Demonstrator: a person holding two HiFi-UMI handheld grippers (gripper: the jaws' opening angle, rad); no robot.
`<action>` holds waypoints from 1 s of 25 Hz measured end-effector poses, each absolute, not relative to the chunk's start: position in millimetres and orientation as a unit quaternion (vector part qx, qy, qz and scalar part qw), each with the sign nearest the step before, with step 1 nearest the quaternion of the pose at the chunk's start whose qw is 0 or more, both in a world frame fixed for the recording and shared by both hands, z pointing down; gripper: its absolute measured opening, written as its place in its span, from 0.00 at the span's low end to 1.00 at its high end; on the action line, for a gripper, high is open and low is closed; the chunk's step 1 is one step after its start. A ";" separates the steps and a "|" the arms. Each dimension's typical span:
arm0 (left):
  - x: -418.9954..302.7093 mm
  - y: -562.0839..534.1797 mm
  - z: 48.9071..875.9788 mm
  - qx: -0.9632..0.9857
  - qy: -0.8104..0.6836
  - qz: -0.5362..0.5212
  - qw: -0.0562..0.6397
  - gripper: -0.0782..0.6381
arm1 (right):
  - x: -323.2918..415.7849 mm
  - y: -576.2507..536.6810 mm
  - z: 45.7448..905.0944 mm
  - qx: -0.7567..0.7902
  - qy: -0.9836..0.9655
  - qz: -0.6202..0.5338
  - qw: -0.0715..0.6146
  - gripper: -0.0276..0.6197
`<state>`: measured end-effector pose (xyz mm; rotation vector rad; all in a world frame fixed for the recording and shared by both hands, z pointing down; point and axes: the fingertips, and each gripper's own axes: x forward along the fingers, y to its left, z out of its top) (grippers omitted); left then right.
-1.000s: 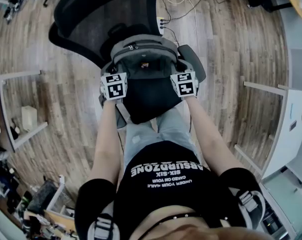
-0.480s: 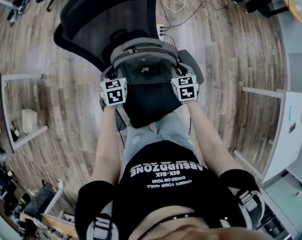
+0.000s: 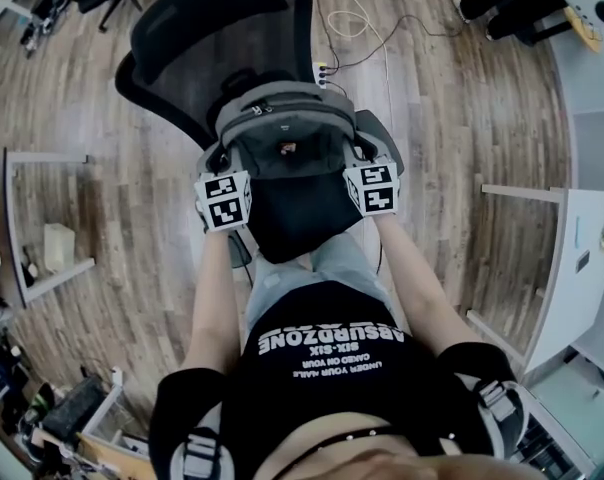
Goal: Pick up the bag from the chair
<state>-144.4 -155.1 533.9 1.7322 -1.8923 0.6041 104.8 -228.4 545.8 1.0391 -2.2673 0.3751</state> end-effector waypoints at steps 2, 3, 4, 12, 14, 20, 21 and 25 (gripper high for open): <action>-145.1 -155.1 522.3 0.638 -0.699 0.215 0.242 0.21 | 104.2 -228.5 535.9 0.394 -0.859 0.139 0.295 0.14; -145.7 -155.3 516.4 0.639 -0.701 0.212 0.238 0.21 | 103.8 -228.4 531.1 0.395 -0.861 0.139 0.290 0.14; -146.4 -155.4 510.8 0.640 -0.702 0.209 0.234 0.21 | 103.1 -228.5 526.2 0.395 -0.862 0.138 0.285 0.14; -147.3 -145.8 472.6 0.644 -0.716 0.176 0.206 0.21 | 106.2 -221.9 484.8 0.411 -0.868 0.153 0.233 0.14; -145.9 -143.7 459.8 0.645 -0.720 0.163 0.200 0.21 | 107.4 -220.4 470.6 0.416 -0.870 0.150 0.217 0.14; -141.3 -140.9 420.3 0.653 -0.726 0.132 0.171 0.21 | 112.2 -215.8 431.9 0.420 -0.880 0.135 0.175 0.14; -139.0 -139.4 414.1 0.653 -0.727 0.129 0.166 0.21 | 114.6 -214.4 426.2 0.420 -0.882 0.132 0.167 0.14; -132.1 -134.4 389.2 0.657 -0.731 0.117 0.146 0.21 | 123.0 -209.0 403.8 0.421 -0.887 0.124 0.141 0.14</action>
